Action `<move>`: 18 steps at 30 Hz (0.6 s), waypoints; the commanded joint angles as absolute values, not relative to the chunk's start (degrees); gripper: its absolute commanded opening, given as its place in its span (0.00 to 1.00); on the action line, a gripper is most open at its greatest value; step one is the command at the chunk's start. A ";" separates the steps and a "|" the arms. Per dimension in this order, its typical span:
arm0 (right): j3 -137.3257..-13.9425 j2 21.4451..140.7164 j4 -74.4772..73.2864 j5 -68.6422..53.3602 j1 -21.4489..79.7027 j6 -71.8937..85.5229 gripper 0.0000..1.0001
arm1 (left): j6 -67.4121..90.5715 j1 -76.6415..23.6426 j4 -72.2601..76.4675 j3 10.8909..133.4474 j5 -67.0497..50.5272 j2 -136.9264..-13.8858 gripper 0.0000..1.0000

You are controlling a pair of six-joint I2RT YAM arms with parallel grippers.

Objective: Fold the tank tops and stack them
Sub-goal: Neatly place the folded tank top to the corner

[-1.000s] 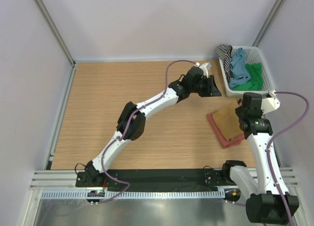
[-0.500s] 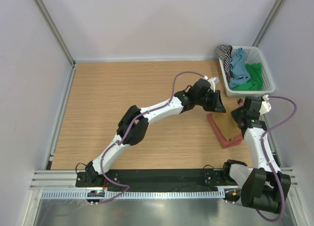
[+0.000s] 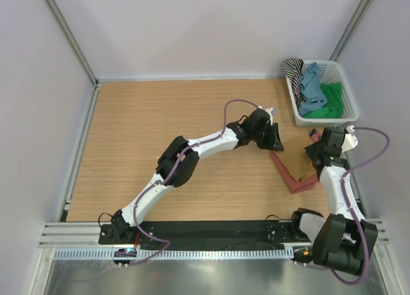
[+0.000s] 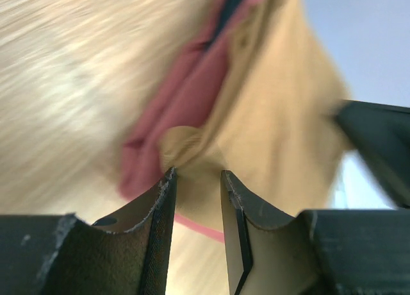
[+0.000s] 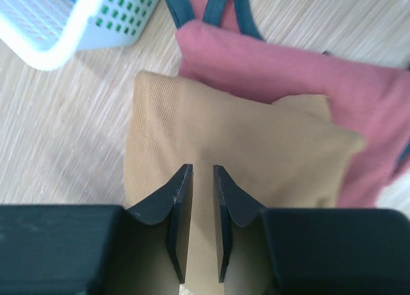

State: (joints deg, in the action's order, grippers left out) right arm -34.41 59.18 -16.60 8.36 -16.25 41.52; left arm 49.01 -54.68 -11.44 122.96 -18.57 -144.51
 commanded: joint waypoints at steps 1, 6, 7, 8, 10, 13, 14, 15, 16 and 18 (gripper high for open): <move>-38.06 53.81 -20.21 15.36 -16.44 39.29 0.25 | 47.46 -54.49 -13.09 124.90 -16.62 -145.11 0.35; -36.04 55.01 -21.89 17.84 -17.66 40.69 0.20 | 45.88 -54.32 -14.33 124.19 -14.41 -143.62 0.35; -35.86 56.41 -21.71 16.71 -18.28 40.69 0.14 | 45.88 -54.23 -14.33 123.67 -14.50 -143.27 0.35; -35.86 59.91 -21.80 16.35 -19.24 41.04 0.09 | 45.79 -54.23 -14.24 123.31 -14.50 -143.00 0.35; -35.86 62.91 -22.67 16.52 -21.53 42.01 0.01 | 45.62 -54.32 -14.24 122.44 -14.50 -142.21 0.35; -34.72 65.39 -22.85 18.27 -22.93 43.50 0.01 | 45.53 -54.23 -14.15 121.47 -14.59 -141.24 0.35; -34.37 65.04 -23.72 21.24 -22.94 44.11 0.01 | 45.35 -54.23 -14.15 121.29 -14.68 -140.37 0.37; -34.37 64.69 -24.69 23.27 -22.94 45.08 0.01 | 45.26 -54.23 -14.15 120.94 -14.85 -139.93 0.39; -34.54 64.17 -25.83 25.55 -22.94 46.13 0.01 | 45.18 -54.32 -14.15 120.68 -14.94 -139.40 0.41; -35.24 61.63 -28.20 29.78 -23.03 46.84 0.01 | 44.74 -54.23 -14.06 119.45 -14.68 -136.94 0.50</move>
